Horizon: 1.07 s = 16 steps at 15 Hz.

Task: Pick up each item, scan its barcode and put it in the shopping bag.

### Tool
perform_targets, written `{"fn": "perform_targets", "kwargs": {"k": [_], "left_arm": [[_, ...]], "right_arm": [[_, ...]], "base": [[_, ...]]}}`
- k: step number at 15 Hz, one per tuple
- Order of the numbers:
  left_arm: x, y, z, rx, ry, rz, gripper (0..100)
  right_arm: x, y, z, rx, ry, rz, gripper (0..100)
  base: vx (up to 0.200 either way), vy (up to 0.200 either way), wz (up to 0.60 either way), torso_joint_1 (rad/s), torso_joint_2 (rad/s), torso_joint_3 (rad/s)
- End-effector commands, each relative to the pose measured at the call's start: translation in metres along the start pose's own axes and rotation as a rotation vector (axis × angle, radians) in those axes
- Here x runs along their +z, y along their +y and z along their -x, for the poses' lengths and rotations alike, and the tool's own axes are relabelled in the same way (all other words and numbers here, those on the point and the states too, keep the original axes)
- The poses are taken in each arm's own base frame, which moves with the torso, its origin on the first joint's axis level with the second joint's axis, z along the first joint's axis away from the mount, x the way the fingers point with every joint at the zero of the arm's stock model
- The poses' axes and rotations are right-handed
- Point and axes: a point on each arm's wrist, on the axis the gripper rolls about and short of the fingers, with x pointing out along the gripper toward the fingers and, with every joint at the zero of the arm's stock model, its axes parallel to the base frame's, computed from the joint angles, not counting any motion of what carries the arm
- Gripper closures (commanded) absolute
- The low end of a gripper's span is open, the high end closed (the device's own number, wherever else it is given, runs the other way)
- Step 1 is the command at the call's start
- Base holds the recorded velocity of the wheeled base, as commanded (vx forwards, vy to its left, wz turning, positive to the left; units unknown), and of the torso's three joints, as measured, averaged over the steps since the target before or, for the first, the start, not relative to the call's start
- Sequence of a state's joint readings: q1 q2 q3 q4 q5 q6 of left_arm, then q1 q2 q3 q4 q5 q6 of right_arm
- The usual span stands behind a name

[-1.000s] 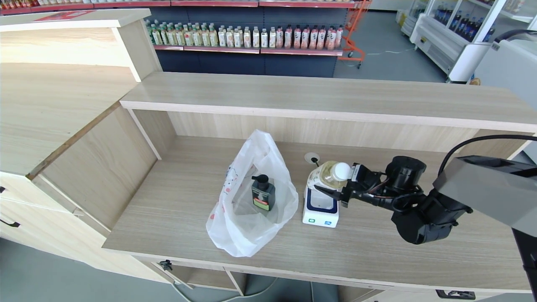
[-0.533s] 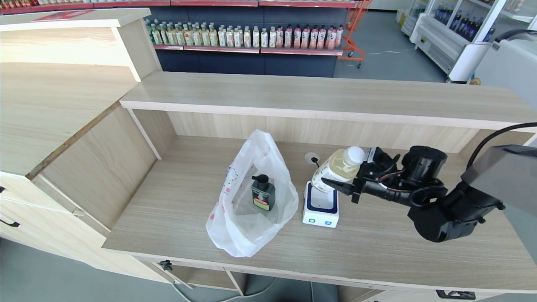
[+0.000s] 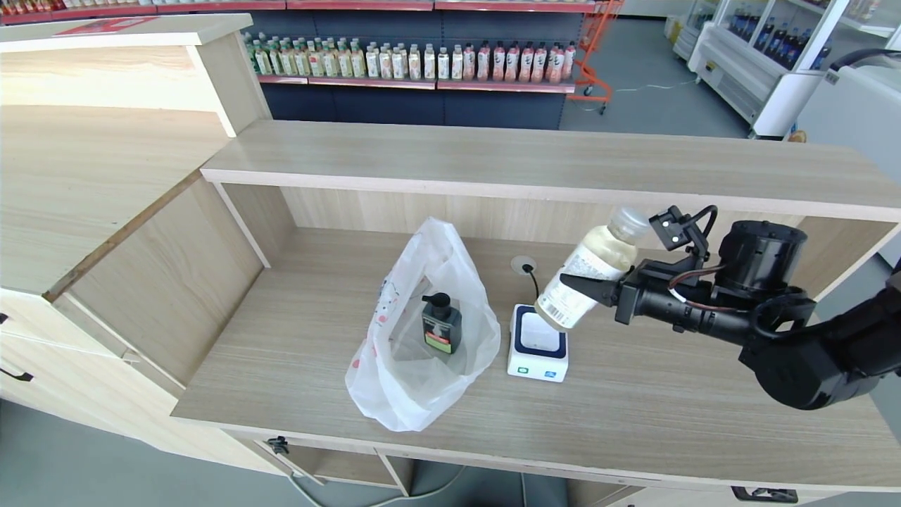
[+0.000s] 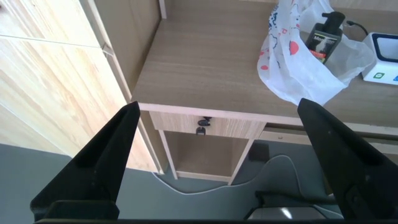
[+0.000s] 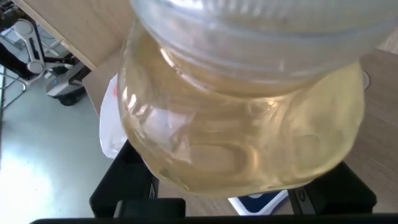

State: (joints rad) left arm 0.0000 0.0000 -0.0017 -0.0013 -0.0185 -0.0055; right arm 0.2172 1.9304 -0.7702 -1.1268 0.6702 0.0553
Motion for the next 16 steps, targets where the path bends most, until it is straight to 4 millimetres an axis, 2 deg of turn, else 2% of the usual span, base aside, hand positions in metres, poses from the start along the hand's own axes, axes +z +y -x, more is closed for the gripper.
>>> {"fn": "perform_targets", "kwargs": {"k": [1, 8, 14, 16], "left_arm": [[0.0, 0.0, 0.0, 0.0, 0.0, 0.001, 0], [0.0, 0.0, 0.0, 0.002, 0.0, -0.002, 0], [0.0, 0.0, 0.0, 0.0, 0.0, -0.004, 0], [0.0, 0.0, 0.0, 0.0, 0.0, 0.001, 0]], "right_arm": [[0.0049, 0.004, 0.0044, 0.001, -0.009, 0.001, 100], [0.0005, 0.009, 0.0102, 0.002, 0.009, -0.014, 100], [0.0019, 0.0097, 0.0077, 0.007, 0.003, -0.068, 100], [0.0008, 0.0085, 0.0055, 0.006, 0.005, -0.067, 100]], "base": [[0.0, 0.0, 0.0, 0.0, 0.0, 0.0], [0.0, 0.0, 0.0, 0.0, 0.0, 0.0], [0.0, 0.2, 0.0, -0.003, 0.0, 0.002], [0.0, 0.0, 0.0, 0.0, 0.0, 0.0]]}}
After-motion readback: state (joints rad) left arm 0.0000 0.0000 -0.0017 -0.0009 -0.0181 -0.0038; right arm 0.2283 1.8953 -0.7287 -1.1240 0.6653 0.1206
